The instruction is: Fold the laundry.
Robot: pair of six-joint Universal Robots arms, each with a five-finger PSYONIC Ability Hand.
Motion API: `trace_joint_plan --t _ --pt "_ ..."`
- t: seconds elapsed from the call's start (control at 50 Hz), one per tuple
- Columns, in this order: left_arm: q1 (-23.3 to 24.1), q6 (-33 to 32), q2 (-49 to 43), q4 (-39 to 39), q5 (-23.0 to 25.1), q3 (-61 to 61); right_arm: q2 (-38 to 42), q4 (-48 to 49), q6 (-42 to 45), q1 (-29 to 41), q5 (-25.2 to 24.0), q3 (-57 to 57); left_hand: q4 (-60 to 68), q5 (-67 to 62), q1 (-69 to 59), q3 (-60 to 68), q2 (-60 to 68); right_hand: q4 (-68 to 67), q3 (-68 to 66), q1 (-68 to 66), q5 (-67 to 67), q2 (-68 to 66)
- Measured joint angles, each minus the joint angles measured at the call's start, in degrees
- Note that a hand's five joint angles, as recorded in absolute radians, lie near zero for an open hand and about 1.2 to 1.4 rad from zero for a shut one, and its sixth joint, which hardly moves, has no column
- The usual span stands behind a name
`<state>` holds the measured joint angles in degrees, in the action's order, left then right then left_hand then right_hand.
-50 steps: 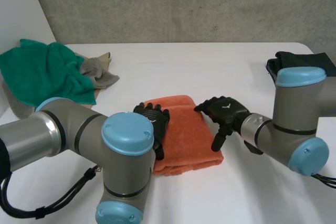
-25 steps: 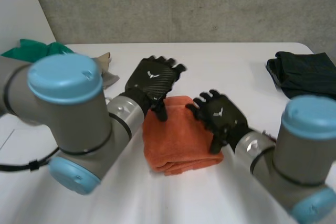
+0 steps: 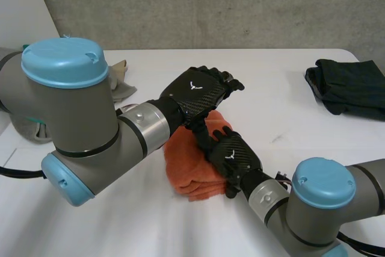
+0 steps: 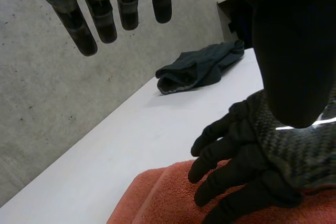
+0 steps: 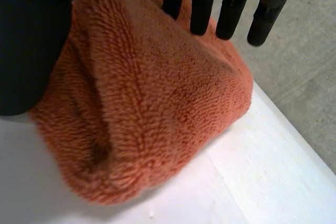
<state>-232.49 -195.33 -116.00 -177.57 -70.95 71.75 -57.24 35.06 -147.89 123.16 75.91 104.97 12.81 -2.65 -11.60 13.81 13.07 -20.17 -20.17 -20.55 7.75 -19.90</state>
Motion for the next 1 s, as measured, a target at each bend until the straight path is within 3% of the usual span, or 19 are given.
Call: trace_joint_plan --t 0.38,0.44,0.48,0.58,0.86,1.0 --pt "-0.15 0.17 0.47 -0.13 0.01 -0.02 2.23 1.56 0.36 -0.06 -0.23 -3.85 0.0 0.0 -0.07 0.0 0.0 -2.19 -1.98 -2.57 1.93 -1.28" --pt "-0.16 0.2 0.59 -0.13 0.01 -0.03 2.61 1.57 0.31 -0.05 -0.25 -4.63 0.0 0.0 -0.07 0.0 0.0 -7.32 -7.79 -7.72 7.91 -7.64" --pt "-0.16 0.22 0.66 -0.13 0.01 -0.04 3.17 1.61 0.27 -0.06 -0.28 -5.43 0.0 0.0 -0.07 0.0 0.0 -22.01 -22.11 -20.74 21.98 -22.78" --pt "-0.18 0.24 0.81 -0.12 0.01 -0.1 4.32 1.76 0.17 -0.14 -0.27 -7.3 0.0 0.0 -0.07 0.0 0.0 -44.32 -43.3 -35.4 42.57 -43.76" --pt "-1.98 0.21 1.83 -0.21 -0.05 -1.43 3.43 5.26 -3.39 -1.62 0.46 -15.65 0.0 0.0 -0.09 0.0 0.0 -48.35 -44.28 -35.52 43.7 -44.55" --pt "-2.74 0.29 2.46 -0.24 -0.27 -3.25 2.16 5.6 -9.83 -10.25 0.84 -25.07 0.0 0.0 -0.08 0.0 0.0 -48.42 -44.59 -35.52 43.72 -44.55"
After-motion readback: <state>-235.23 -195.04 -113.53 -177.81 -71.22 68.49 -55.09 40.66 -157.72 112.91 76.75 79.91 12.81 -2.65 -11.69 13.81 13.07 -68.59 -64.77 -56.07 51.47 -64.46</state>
